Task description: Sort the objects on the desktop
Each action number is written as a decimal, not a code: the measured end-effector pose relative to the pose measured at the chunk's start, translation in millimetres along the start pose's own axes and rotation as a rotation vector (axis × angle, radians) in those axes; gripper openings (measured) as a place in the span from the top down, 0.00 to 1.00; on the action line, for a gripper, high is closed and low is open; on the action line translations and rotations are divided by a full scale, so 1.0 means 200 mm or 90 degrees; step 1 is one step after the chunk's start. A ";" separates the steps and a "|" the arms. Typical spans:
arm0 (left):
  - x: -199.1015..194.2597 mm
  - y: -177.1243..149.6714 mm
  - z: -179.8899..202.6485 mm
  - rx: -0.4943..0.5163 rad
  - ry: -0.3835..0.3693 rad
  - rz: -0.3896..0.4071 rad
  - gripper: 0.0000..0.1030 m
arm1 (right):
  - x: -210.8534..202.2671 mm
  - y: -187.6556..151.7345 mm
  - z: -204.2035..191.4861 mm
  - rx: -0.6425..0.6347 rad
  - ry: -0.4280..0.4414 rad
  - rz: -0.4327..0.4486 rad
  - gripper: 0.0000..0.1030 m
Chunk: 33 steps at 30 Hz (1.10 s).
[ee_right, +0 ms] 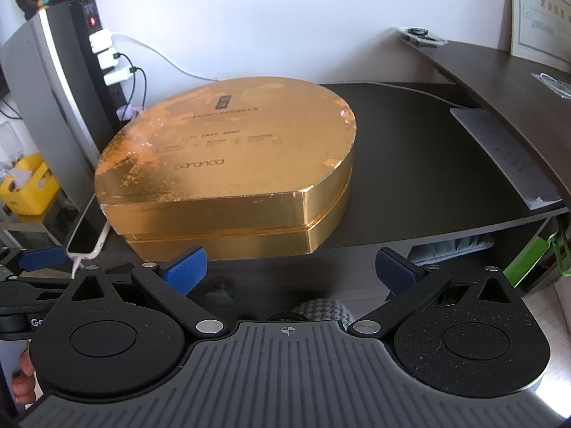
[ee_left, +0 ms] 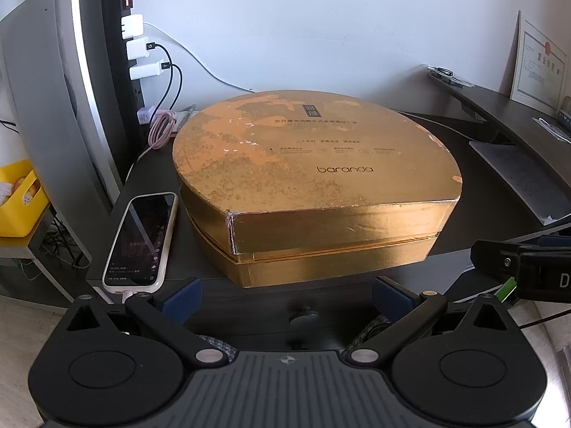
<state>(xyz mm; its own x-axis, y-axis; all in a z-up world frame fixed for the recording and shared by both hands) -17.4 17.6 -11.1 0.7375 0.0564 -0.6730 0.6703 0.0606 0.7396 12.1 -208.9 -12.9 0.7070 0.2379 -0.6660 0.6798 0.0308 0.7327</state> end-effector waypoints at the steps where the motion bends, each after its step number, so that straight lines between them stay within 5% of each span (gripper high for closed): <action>1: 0.00 0.00 0.00 0.001 0.000 0.000 0.01 | 0.00 0.00 0.00 0.000 0.000 -0.001 0.00; 33: 0.03 0.01 0.00 0.008 -0.009 -0.010 0.00 | 0.04 0.02 0.00 -0.003 -0.003 -0.012 0.00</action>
<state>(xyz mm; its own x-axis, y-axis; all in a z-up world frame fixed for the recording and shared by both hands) -10.7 18.6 -13.5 0.7282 0.0415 -0.6841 0.6824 0.0485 0.7293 19.3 -206.6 -15.3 0.6950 0.2333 -0.6801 0.6920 0.0396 0.7208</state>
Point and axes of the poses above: each gripper's, at about its wrist camera, not at the fingertips, and x roughly the way its jaws point, z to its right, y to its top, the point moved 3 cm from there along x, roughly the way its jaws point, and after that the axes turned 1 degree about y, right-handed, at the moved point
